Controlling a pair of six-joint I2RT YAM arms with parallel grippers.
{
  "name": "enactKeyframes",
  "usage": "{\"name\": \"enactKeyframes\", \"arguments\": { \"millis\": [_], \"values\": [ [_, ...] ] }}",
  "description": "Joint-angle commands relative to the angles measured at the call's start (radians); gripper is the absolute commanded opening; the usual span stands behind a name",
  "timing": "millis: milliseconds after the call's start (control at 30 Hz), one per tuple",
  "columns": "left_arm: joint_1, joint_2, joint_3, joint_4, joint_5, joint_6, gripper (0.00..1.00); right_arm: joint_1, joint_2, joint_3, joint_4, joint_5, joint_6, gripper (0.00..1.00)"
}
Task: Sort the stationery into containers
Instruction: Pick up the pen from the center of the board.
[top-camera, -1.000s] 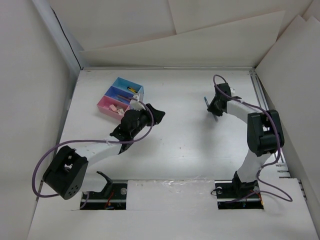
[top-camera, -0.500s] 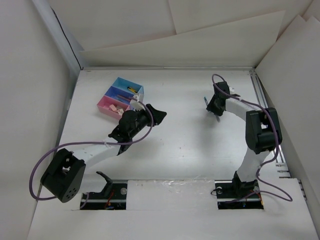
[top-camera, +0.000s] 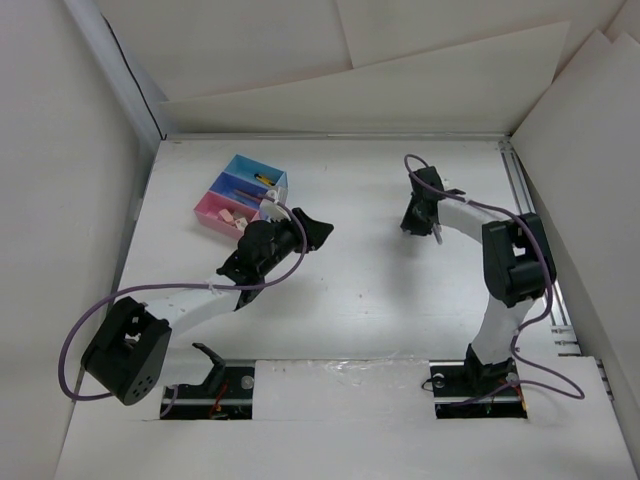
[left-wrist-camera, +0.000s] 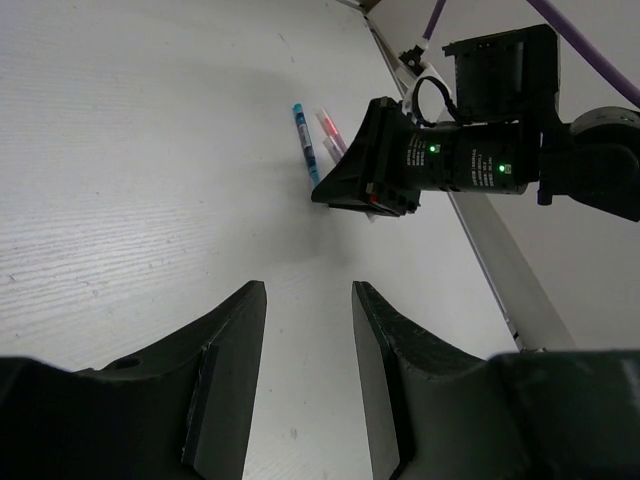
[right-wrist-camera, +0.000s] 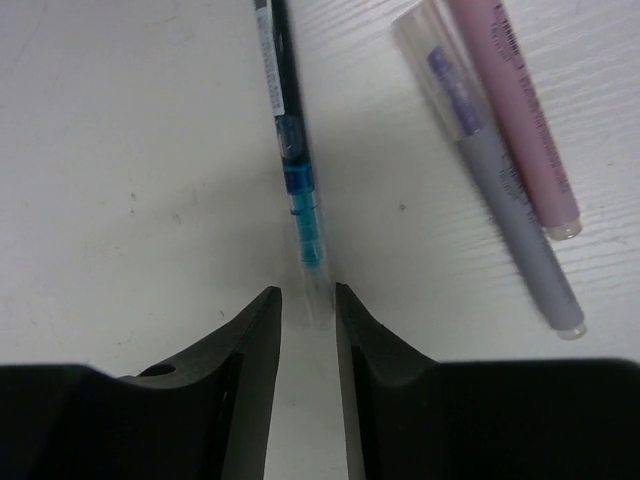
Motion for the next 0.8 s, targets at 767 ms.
{"name": "enactKeyframes", "arguments": {
  "millis": [767],
  "values": [
    [0.045, 0.072, 0.078, -0.043, 0.08, -0.007, 0.44, 0.115, -0.078, 0.008, 0.057, -0.014, -0.068, 0.0]
  ]
}}
